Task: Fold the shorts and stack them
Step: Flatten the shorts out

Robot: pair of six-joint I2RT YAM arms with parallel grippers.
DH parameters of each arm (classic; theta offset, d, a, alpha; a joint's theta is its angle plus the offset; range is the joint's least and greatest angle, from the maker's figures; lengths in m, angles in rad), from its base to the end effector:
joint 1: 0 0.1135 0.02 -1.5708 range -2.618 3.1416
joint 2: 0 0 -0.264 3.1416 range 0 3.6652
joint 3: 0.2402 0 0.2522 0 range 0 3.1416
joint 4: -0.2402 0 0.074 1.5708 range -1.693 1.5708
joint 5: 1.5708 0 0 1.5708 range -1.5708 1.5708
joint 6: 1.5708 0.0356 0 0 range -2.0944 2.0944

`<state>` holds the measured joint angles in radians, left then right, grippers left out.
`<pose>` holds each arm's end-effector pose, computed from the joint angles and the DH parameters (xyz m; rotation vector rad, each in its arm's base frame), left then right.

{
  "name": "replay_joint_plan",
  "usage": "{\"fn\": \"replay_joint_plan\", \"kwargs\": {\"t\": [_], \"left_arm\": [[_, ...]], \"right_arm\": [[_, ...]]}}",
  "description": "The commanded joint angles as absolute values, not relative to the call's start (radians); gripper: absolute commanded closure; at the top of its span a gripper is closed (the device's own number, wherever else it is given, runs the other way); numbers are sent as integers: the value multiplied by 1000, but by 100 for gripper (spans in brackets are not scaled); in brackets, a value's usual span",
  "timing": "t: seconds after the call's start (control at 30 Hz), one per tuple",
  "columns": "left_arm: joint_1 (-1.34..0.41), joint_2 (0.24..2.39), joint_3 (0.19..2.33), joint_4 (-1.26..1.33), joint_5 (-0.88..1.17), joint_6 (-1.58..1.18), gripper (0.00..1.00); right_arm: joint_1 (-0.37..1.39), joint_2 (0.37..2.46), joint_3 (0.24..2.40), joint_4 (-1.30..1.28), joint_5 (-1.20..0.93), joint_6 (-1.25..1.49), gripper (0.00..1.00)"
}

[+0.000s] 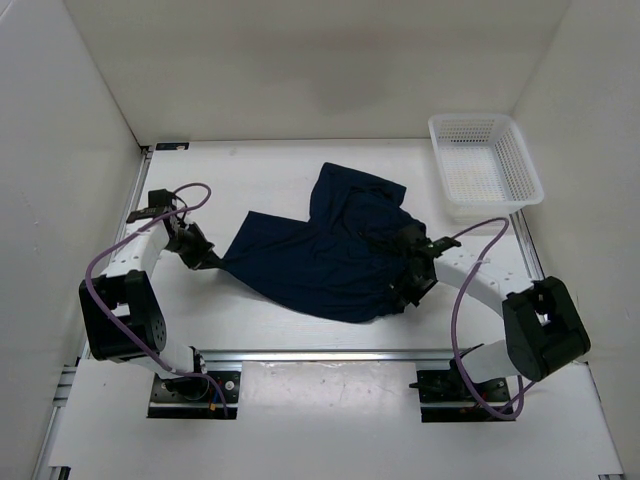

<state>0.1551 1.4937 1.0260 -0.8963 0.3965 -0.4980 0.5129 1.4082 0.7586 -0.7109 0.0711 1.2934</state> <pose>0.2662 0.0277 0.2153 -0.8852 2.8050 -0.6342 0.2029 0.1114 0.1665 1.1327 2.7244 0.1796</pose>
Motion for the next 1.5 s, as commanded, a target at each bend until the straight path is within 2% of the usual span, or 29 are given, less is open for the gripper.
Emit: {"fn": "replay_joint_plan", "kwargs": {"t": [0.0, 0.13, 0.23, 0.33, 0.4, 0.47, 0.57, 0.67, 0.83, 1.03, 1.17, 1.2, 1.3, 1.33, 1.37, 1.47], "left_arm": [[152, 1482, 1078, -879, 449, -509, 90], [152, 1526, 1294, -923, 485, -529, 90], [152, 1517, 1420, -974, 485, -540, 90], [143, 1484, 1410, -974, 485, -558, 90], [143, 1465, 1355, -960, 476, -558, 90], [123, 1445, 1234, -913, 476, -558, 90], [123, 1433, 1080, -864, 476, -558, 90], [123, 1433, 985, -828, 476, -549, 90], [123, 1433, 988, -828, 466, -549, 90], [123, 1379, 1153, -903, 488, -549, 90], [123, 1329, 1417, -1037, 445, -519, 90], [123, 1306, 1539, -1081, 445, -518, 90], [123, 1258, 1755, -1104, 443, -518, 90], [123, 1247, 1800, -1104, 443, -518, 90], [132, 1227, 1883, -1104, 459, -518, 90], [132, 1194, 1977, -1066, 469, -540, 90]], "right_arm": [[491, 1362, 891, -752, 241, 1193, 100], [436, 1353, 1203, -718, 351, 998, 100], [460, 1290, 1288, -631, 428, 869, 100], [492, 1163, 1166, -502, 457, 753, 100], [503, 1047, 941, -424, 457, 726, 100], [503, 961, 731, -387, 457, 754, 100], [503, 894, 579, -417, 434, 846, 100], [503, 844, 522, -449, 408, 916, 100], [503, 796, 529, -471, 408, 927, 100], [503, 776, 725, -543, 448, 786, 100], [503, 776, 970, -586, 417, 606, 100], [503, 788, 1026, -595, 402, 571, 100], [503, 813, 1306, -646, 307, 441, 100], [503, 830, 1307, -658, 283, 414, 100], [503, 844, 1409, -684, 259, 372, 100], [503, 853, 1573, -706, 175, 325, 100]]}}
